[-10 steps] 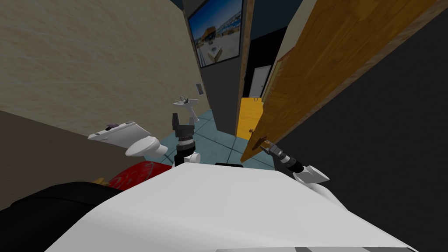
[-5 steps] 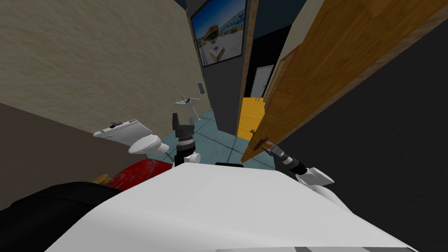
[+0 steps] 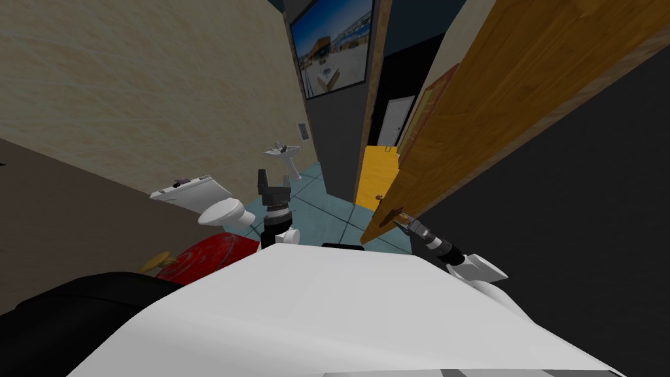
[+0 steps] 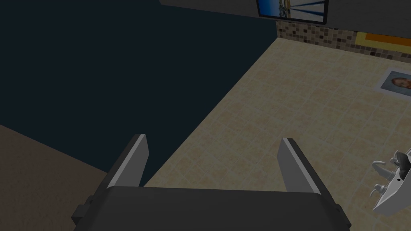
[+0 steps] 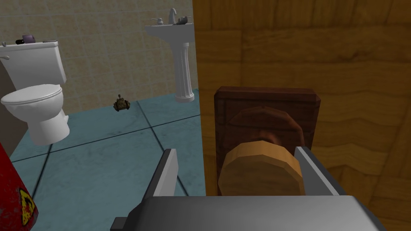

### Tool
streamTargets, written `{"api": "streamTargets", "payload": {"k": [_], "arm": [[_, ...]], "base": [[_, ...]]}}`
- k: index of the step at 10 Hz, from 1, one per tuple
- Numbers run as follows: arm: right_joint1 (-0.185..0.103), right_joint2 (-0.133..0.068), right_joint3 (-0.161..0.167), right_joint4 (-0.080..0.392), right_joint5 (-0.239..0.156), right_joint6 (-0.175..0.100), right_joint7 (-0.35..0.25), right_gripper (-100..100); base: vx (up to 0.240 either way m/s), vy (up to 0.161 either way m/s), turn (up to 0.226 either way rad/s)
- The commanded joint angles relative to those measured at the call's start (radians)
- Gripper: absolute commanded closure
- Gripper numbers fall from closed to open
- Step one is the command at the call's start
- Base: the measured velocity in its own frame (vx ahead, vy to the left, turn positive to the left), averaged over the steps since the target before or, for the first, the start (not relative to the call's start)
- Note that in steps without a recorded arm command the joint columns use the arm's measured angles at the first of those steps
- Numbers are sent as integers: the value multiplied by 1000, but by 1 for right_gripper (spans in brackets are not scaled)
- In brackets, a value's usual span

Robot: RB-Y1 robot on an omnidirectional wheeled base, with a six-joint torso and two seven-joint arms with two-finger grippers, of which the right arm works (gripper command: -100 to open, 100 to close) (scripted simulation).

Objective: Pull the door open

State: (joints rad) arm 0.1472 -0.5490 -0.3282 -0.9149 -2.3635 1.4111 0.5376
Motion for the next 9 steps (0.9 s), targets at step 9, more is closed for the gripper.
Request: {"api": "streamTargets", "payload": {"k": [9], "arm": [[36,-34,-31,62,9,81,4,100]], "base": [[-89,-107,6]]}}
